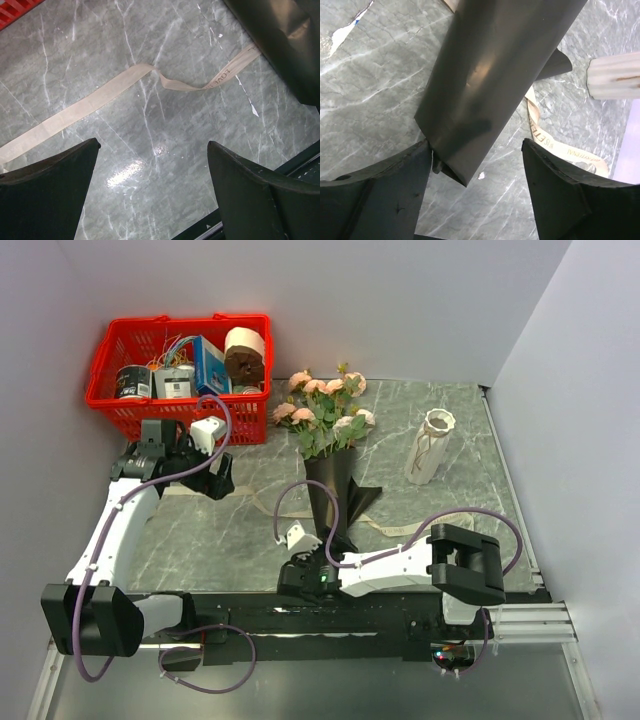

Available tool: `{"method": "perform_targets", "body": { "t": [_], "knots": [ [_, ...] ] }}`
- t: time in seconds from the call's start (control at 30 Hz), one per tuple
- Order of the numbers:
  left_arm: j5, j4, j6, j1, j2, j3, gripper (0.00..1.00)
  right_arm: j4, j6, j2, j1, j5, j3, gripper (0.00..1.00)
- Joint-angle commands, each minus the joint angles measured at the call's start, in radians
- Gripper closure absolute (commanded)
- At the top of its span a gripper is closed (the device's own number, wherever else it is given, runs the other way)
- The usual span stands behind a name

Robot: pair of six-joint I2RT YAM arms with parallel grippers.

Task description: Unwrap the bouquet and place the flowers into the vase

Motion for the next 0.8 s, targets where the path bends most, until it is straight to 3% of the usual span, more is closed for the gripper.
{"method": "perform_targets", "body": {
  "t": [0.0,0.2,0.43,0.5,0.63,0.77],
  "knots": [
    [-0.015,0.024,-0.01,0.001,-0.021,-0.003,0.04,-0.002,0.067,-0.005,-0.009,0.077,0.037,0.24],
    [-0.003,0.026,-0.012,0.001,-0.018,0.003,0.04,-0.07,0.203,-0.144,-0.007,0.166,0.053,0.29],
    [0.001,0.024,-0.009,0.001,-0.007,0.02,0.04,0.044,0.249,-0.529,-0.007,0.14,-0.1,0.3],
    [0.005,0.029,-0.007,0.001,-0.01,0.014,0.04,0.023,0.269,-0.569,-0.007,0.123,-0.117,0.3],
    [0.005,0.033,-0.007,0.001,-0.001,0.011,0.04,-0.066,0.355,-0.552,-0.006,0.087,-0.133,0.16],
    [0.01,0.029,-0.006,0.001,0.008,0.014,0.04,0.013,0.228,-0.505,0.019,0.025,-0.144,0.11]
  ]
}}
